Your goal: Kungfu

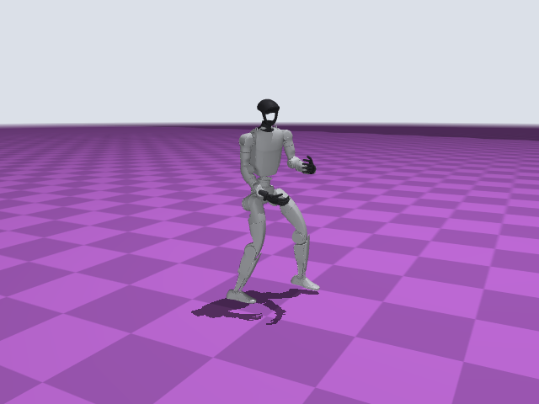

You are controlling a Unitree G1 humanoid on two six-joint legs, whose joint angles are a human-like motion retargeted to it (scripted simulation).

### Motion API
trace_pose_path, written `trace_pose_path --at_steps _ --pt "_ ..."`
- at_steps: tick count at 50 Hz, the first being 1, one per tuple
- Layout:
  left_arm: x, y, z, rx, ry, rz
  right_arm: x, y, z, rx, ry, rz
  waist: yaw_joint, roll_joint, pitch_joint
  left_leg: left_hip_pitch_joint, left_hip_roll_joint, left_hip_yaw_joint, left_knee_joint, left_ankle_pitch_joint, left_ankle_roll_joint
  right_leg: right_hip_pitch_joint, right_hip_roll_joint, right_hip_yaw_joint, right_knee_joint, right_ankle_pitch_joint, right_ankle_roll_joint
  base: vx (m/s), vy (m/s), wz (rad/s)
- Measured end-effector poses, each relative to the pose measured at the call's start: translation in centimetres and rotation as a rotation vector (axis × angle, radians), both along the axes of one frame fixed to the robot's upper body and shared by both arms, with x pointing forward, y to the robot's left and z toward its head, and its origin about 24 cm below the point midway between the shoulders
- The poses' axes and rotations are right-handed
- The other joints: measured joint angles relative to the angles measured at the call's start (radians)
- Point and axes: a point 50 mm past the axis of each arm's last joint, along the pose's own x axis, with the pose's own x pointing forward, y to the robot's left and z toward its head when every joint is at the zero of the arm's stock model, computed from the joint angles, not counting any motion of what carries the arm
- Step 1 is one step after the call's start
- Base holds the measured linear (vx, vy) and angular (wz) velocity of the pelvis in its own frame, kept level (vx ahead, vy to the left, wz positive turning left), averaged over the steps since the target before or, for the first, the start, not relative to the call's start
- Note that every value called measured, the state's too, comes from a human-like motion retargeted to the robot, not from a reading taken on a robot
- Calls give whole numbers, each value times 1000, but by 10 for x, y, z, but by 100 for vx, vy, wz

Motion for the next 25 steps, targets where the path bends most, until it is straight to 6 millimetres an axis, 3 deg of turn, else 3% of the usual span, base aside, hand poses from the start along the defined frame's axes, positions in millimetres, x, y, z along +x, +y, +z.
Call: trace_pose_path --at_steps 2,3,4,5,7,8,9,10,12,14,17,20,22,23,25 --pt "-10 -21 -14 -26 45 -195 11 46 15 80 -39 221 80 7 59 86 13 -141 -137 53 -44 -153 2 -24 210 -39 64 -3 83 -471" --pt "-13 -31 -20 -23 61 -260 13 58 20 111 -45 281 110 5 86 114 10 -166 -178 83 -51 -212 -10 -61 290 -60 69 -13 88 -382" --pt "-18 -44 -29 -6 88 -323 14 69 25 146 -43 337 139 3 105 145 3 -174 -211 -40 -101 -274 -41 -110 368 -93 54 -10 90 -322" --pt "-24 -58 -40 18 119 -387 13 81 29 184 -35 391 166 0 119 179 -5 -173 -241 -240 -173 -337 -83 -166 444 -132 29 18 82 -159" --pt "-40 -73 -64 76 234 -480 -3 97 24 252 33 461 96 38 127 88 24 -96 -4 -384 -137 -357 -114 -224 514 -208 2 47 55 -86" --pt "-43 -70 -72 77 298 -500 -14 105 17 247 66 503 141 -37 100 56 -54 -60 50 -399 -138 -426 -100 -56 584 -246 34 48 41 -107" --pt "-53 -80 -91 72 383 -522 -23 115 12 242 88 525 108 -19 91 -5 -40 -57 107 -432 -127 -446 -90 -76 601 -265 37 45 50 27" --pt "-68 -96 -115 66 476 -550 -30 125 8 239 108 539 34 47 90 -83 21 -69 164 -476 -110 -442 -82 -190 590 -274 24 27 61 182" --pt "-82 -122 -128 19 555 -575 -20 108 5 179 87 481 37 90 97 -148 28 -124 273 -553 -118 -440 -127 -232 548 -269 45 6 52 59" --pt "-78 -129 -126 -28 555 -535 -11 85 3 95 37 424 90 52 78 -139 -2 -42 306 -574 -70 -439 -126 -113 511 -260 84 27 57 -120" --pt "-62 -115 -119 -62 546 -446 -3 63 8 -25 -87 405 94 52 35 -92 -10 -27 284 -584 -43 -355 -124 -38 370 -169 152 42 53 -35" --pt "-29 -81 -105 -87 571 -302 7 53 36 -159 -371 538 49 58 16 -18 -22 -37 212 -574 -36 -255 -97 -26 244 123 237 39 33 -11" --pt "-9 -46 -94 -63 576 -190 15 54 68 -226 -618 664 46 59 6 59 22 -38 125 -548 -55 -263 -89 -192 233 360 272 31 19 -95" --pt "-1 -27 -88 -38 569 -136 20 53 88 -252 -738 721 48 55 -2 106 20 -10 74 -535 -43 -292 -138 -311 255 458 244 20 43 -120" --pt "10 16 -80 73 524 -29 30 54 137 -247 -953 803 36 59 -21 199 32 37 -54 -489 -34 -344 -175 -557 370 426 190 15 39 -105"
